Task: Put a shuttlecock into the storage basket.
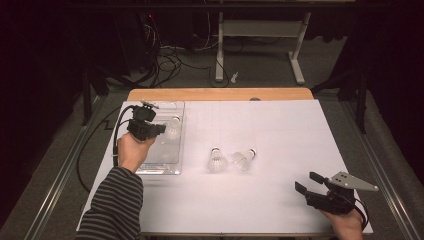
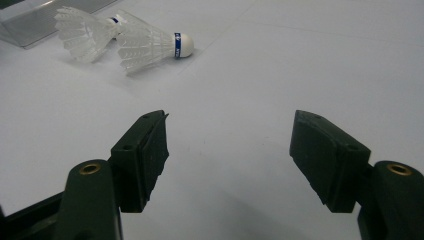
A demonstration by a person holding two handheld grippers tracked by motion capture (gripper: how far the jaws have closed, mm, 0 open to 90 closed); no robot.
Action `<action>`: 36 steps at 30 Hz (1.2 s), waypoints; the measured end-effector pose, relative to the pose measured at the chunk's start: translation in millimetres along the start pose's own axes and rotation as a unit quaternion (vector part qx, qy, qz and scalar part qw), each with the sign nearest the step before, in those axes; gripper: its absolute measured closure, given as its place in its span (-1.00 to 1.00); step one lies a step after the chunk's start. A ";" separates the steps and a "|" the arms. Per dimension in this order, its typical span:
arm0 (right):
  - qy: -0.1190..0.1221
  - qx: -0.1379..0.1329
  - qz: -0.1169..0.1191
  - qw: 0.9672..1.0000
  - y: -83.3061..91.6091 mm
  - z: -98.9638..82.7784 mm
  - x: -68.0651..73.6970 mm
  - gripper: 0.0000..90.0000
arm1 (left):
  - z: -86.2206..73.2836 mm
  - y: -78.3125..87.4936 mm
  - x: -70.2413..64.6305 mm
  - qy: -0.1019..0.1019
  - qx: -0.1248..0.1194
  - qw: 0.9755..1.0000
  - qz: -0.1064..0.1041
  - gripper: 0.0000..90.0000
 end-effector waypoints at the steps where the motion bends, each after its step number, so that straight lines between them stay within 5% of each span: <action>1: 0.000 0.000 0.000 1.000 0.0 0.0 0.0 -0.29 | 0.4 -1.3 0.8 0.002 0.001 1.000 0.001 0.99; 20: 0.002 0.000 0.001 1.000 -0.2 -0.1 -0.1 -0.29 | 4.7 -23.3 17.2 0.027 0.011 0.999 0.020 0.99; 36: 0.000 -0.001 0.002 1.000 0.1 0.2 0.0 -0.29 | 12.6 -31.3 18.7 0.010 0.020 0.998 0.050 0.99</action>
Point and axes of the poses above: each handheld gripper's, and its own axes: y roughly backward along the jaws, z roughly out of its top, x roughly to its left, the point moved 7 cm from there along -y, roughly forward along the jaws, and after that the axes turned 3 degrees about -z, right-handed, at the moved point
